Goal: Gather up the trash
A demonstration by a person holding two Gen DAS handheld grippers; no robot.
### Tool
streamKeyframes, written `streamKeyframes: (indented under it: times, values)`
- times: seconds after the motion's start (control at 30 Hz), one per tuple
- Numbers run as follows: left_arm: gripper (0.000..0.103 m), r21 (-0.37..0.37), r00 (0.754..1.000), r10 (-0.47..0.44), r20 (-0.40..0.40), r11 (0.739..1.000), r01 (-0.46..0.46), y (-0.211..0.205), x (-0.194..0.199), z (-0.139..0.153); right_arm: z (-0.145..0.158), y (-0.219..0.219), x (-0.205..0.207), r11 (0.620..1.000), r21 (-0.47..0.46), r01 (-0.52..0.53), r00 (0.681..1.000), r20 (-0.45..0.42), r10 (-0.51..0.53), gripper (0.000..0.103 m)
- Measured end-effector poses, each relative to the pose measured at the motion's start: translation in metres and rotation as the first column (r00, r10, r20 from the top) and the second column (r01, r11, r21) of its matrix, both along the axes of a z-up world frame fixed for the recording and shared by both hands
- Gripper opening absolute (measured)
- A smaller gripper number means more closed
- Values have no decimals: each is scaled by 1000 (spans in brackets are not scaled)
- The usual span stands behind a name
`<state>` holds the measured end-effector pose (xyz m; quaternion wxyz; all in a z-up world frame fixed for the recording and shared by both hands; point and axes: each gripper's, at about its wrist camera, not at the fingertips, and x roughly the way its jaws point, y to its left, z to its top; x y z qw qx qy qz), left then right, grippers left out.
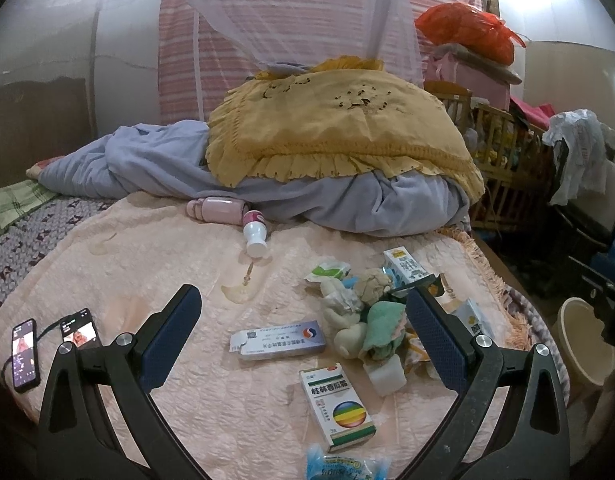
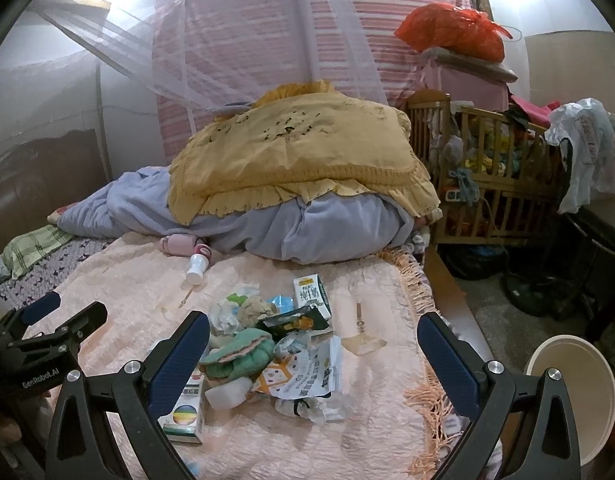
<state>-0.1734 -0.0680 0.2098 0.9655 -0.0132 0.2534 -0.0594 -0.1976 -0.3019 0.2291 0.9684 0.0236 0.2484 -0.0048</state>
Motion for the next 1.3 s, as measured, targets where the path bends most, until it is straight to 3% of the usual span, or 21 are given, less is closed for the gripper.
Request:
streamKeyframes:
  times: [1.3]
  values:
    - [102,23,999,14,-49,1000,-13,1,10,-17,-17,-1,3,1000,0,-24,998,-55,24,103]
